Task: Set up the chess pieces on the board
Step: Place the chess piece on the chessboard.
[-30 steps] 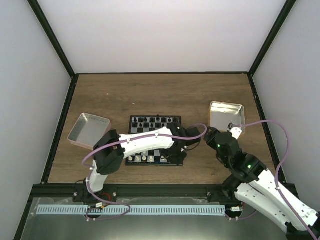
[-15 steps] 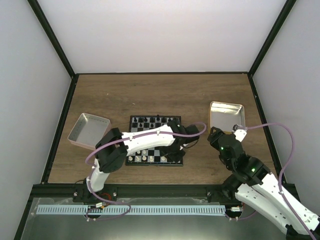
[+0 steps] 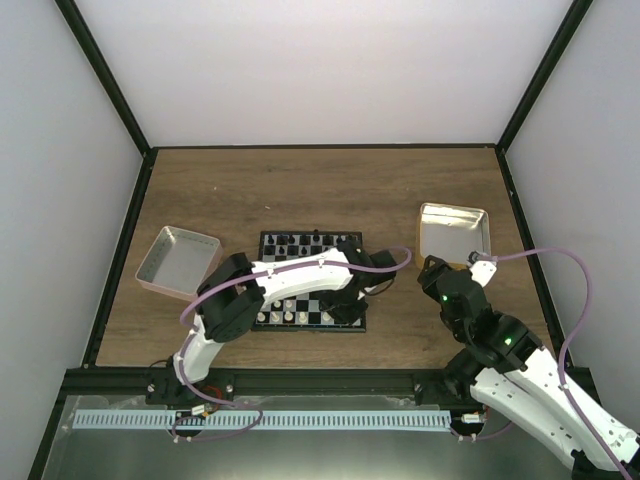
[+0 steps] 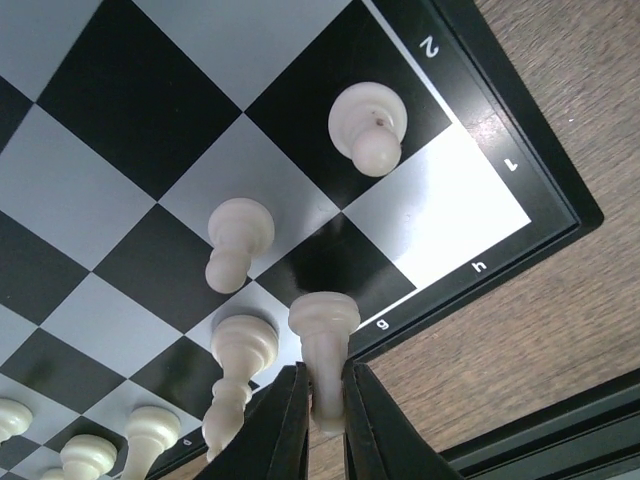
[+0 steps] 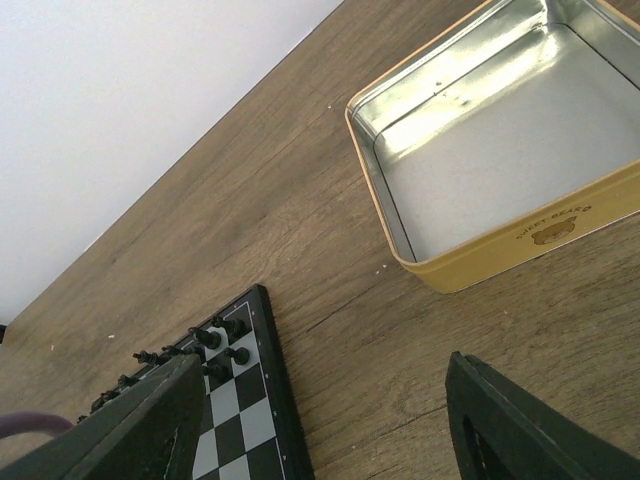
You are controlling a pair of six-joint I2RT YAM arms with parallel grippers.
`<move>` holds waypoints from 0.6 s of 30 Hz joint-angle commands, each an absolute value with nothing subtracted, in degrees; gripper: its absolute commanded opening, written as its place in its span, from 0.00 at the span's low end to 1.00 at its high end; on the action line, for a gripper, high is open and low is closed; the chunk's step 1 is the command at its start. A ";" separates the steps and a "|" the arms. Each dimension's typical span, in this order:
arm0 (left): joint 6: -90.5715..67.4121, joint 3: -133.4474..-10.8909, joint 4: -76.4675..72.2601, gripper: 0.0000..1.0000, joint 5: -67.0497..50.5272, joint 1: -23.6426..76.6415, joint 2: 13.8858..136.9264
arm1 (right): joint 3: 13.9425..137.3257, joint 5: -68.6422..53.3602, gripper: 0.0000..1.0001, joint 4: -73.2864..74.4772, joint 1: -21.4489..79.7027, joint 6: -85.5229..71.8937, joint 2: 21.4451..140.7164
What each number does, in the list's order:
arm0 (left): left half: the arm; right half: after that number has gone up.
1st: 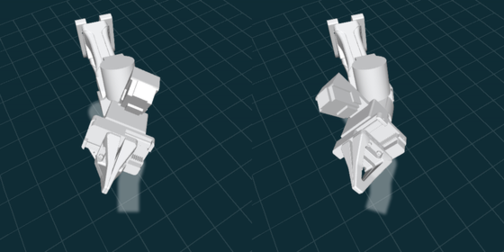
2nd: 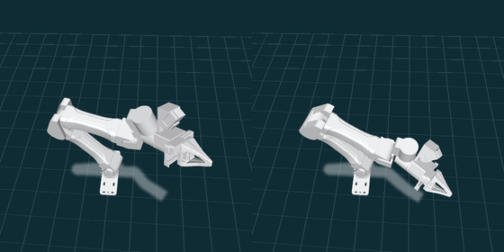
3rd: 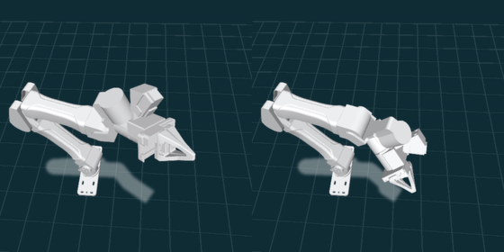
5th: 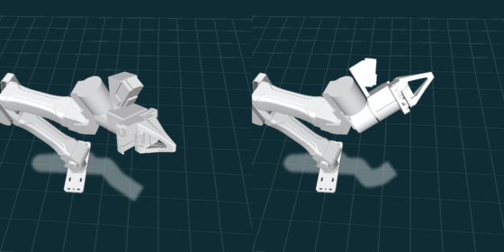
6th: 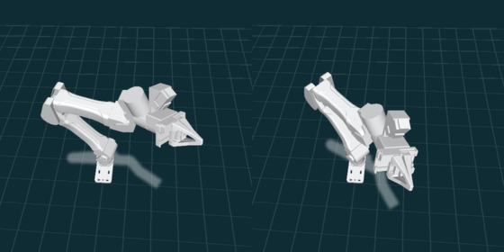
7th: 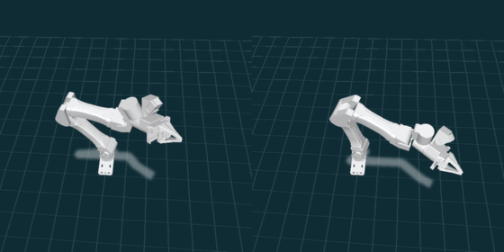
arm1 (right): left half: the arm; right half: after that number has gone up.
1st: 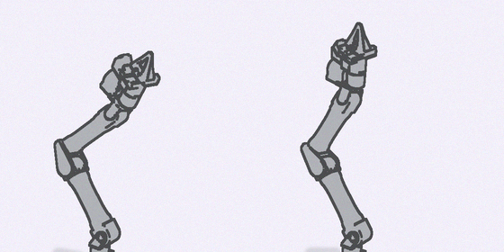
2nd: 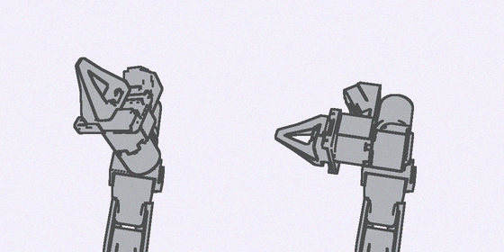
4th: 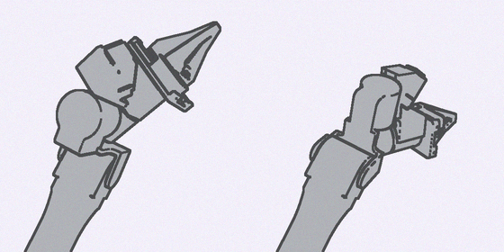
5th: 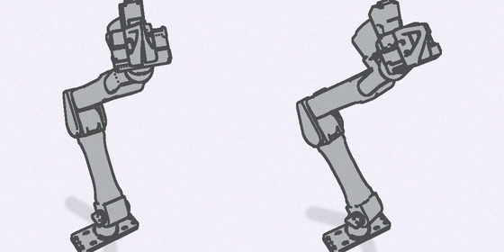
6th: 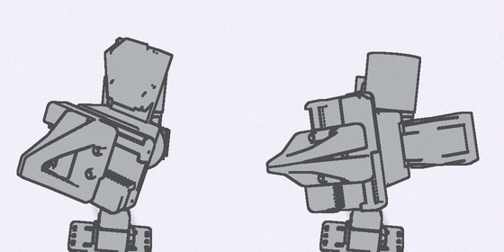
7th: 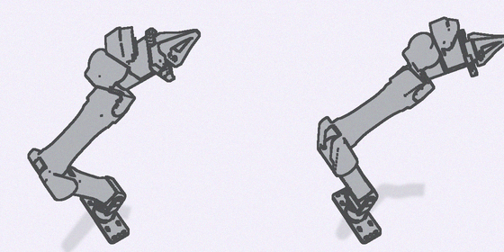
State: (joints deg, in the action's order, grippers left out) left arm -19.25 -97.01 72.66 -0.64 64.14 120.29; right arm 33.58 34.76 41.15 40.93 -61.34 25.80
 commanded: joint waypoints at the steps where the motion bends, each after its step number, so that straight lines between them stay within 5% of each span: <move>1: -18.00 -96.89 72.58 0.12 -1.00 63.83 121.63 | 33.99 37.49 0.68 41.77 40.52 -62.25 25.19; 18: -17.75 -99.14 71.56 0.19 -2.44 63.29 120.55 | 34.36 36.92 0.68 41.40 40.52 -61.85 25.40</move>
